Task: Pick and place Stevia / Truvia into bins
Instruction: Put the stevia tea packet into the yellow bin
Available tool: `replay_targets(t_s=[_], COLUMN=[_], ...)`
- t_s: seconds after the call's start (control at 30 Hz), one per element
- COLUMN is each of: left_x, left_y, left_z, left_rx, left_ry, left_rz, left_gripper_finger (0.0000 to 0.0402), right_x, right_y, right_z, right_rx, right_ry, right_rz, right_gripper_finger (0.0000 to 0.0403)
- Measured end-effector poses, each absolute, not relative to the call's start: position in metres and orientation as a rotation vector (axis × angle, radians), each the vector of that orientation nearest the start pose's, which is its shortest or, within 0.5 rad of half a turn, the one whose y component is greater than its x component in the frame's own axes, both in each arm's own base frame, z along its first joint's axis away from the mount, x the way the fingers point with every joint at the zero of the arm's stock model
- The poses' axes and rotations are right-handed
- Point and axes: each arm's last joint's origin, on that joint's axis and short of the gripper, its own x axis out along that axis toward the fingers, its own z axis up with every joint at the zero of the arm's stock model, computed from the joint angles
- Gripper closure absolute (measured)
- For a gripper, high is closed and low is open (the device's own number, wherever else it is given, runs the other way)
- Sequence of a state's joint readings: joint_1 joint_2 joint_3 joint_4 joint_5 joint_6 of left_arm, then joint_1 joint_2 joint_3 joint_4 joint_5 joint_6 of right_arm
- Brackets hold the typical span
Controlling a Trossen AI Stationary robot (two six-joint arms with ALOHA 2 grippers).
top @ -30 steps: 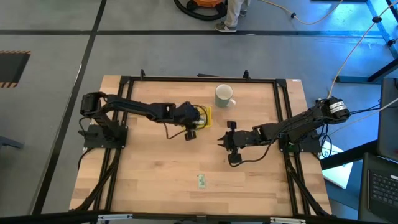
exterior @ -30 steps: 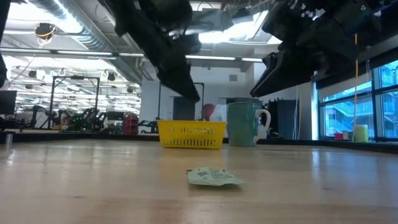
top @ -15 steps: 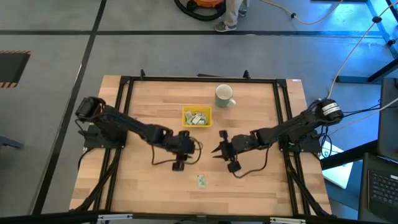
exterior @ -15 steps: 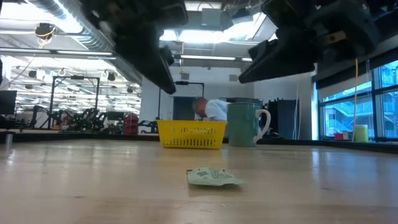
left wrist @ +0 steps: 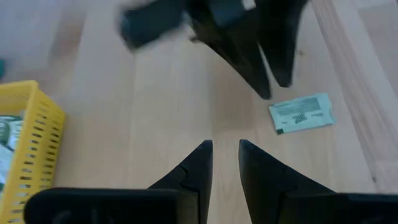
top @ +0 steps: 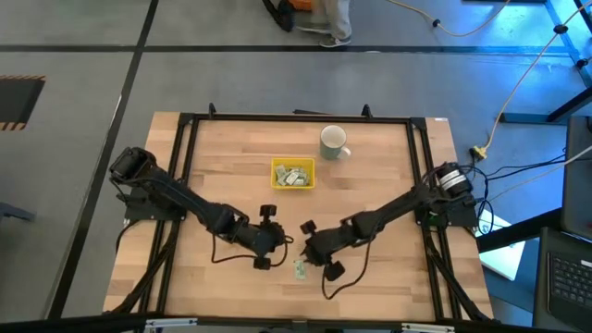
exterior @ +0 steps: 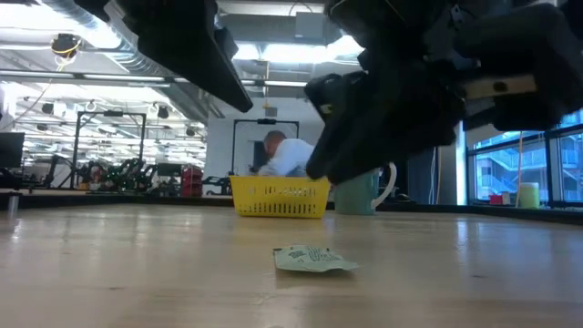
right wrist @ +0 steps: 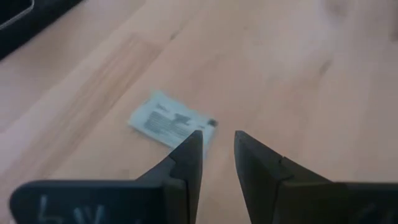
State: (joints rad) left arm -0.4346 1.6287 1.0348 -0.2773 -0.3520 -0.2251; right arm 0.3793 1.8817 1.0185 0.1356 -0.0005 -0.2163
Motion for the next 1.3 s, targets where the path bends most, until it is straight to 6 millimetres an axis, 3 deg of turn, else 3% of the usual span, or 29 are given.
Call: replay_targets(t_s=[0.33, 0.57, 0.73, 1.03, 1.3], left_x=[0.303, 0.304, 0.304, 0.304, 0.304], left_y=[-0.14, -0.14, -0.14, -0.14, -0.14], left_z=[0.209, 0.209, 0.209, 0.21, 0.21], left_rx=[0.145, 0.143, 0.142, 0.14, 0.14], left_ry=[0.765, 0.755, 0.755, 0.75, 0.751], left_rz=[0.046, 0.05, 0.05, 0.049, 0.049], left_gripper_finger=[0.0331, 0.0334, 0.0335, 0.0336, 0.0336], right_x=[0.367, 0.368, 0.367, 0.375, 0.376], right_y=[0.164, 0.162, 0.16, 0.156, 0.151], right_z=[0.125, 0.118, 0.117, 0.092, 0.09], right_rx=[-0.374, -0.374, -0.379, -0.378, -0.369], right_ry=[0.779, 0.799, 0.812, 0.841, 0.852], right_rz=[0.489, 0.48, 0.472, 0.462, 0.456], right_gripper_finger=[0.0306, 0.031, 0.0333, 0.0364, 0.0398])
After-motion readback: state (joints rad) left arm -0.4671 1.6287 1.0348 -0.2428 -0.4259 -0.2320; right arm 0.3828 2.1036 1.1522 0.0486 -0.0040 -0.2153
